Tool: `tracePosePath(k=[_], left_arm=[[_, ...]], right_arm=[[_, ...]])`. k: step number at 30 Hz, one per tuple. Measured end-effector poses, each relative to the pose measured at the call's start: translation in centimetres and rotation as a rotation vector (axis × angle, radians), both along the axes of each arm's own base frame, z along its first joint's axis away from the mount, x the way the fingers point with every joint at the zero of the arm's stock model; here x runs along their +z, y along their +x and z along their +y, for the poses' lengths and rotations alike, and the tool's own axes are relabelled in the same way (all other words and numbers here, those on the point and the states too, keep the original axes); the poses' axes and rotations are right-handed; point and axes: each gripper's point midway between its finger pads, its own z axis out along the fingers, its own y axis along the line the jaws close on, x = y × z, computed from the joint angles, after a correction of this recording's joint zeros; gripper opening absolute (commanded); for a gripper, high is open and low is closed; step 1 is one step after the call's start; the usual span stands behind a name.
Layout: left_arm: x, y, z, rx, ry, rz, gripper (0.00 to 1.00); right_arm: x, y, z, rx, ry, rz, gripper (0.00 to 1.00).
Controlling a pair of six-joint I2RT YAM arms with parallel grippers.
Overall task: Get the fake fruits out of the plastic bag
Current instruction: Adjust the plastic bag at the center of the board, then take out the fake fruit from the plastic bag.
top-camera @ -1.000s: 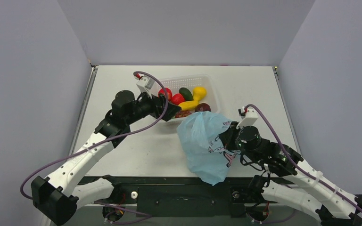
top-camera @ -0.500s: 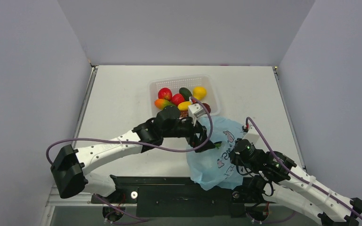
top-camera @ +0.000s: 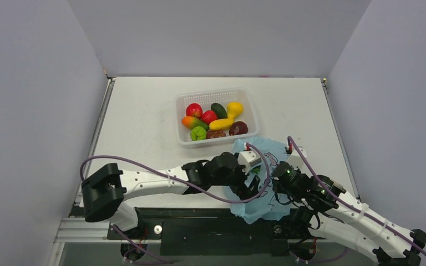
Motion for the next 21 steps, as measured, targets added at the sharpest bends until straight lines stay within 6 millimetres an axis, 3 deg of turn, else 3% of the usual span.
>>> tracePosePath(k=[6,10,13,21], left_arm=[[-6.4,2.9,0.1,0.176,0.145,0.065,0.83],[-9.0,4.1,0.4,0.259,0.191,0.119,0.74],[-9.3,5.3,0.1,0.300,0.183,0.150,0.71],[-7.5,9.7,-0.6,0.406,0.067,0.152,0.75]], right_arm=[[0.5,0.2,0.1,-0.005,0.008,-0.015,0.00],[0.8,0.2,0.1,-0.004,0.021,-0.024,0.00],[0.9,0.2,0.1,-0.004,0.028,-0.028,0.00],[1.1,0.4,0.6,0.002,0.048,-0.036,0.00]])
